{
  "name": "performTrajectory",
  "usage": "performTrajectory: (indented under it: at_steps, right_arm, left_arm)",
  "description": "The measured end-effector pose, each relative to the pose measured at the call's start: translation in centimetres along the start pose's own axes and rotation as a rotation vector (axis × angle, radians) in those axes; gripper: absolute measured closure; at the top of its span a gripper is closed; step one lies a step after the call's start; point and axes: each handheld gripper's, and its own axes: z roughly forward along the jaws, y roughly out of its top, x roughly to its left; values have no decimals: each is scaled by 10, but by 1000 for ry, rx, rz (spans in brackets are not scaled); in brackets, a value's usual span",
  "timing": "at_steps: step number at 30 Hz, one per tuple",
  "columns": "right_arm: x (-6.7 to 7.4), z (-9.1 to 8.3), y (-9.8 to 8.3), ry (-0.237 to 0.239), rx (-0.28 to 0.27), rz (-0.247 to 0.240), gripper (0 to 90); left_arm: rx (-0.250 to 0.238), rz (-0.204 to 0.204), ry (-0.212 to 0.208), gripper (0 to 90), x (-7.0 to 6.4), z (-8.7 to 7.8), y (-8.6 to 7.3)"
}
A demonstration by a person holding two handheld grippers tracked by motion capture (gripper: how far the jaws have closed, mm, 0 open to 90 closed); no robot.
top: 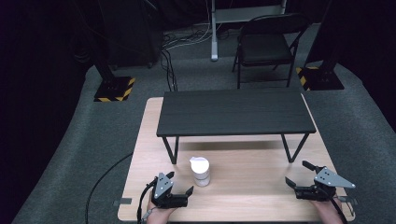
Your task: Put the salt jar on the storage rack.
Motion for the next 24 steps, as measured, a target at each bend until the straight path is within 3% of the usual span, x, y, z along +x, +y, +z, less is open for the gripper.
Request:
performTrajectory:
  at_steps: [5,9,16,24]
  right_arm:
    - [1,1,1,5,2,-7,45]
    - [1,2,1,6,6,-8,45]
    - [1,4,2,15,10,-14,48]
    - [1,5,2,17,9,-13,48]
  left_arm:
    - [12,26,-9,15,-9,10,6]
    - [-10,18,-9,15,-11,17,7]
    - [-1,20,-9,17,-14,28,11]
    - [-9,16,-37,32,-12,49,9]
